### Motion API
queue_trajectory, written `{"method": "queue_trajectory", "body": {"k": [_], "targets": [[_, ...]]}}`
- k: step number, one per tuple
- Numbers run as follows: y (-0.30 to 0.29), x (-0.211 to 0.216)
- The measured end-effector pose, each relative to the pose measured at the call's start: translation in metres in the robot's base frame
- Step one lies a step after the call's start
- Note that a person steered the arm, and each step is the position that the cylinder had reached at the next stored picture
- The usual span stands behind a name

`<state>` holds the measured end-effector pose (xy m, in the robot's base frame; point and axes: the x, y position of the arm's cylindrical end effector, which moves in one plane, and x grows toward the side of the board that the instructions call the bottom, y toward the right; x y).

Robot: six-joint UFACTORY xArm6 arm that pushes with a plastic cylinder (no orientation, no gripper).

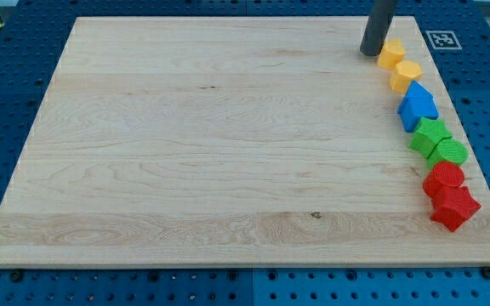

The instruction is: Slide the yellow heart to the yellow hexagon

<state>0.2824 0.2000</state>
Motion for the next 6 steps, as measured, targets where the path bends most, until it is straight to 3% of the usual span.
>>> {"method": "queue_trajectory", "body": {"k": [2,6], "targets": [[0.016,-0.031],[0.048,-0.006]]}}
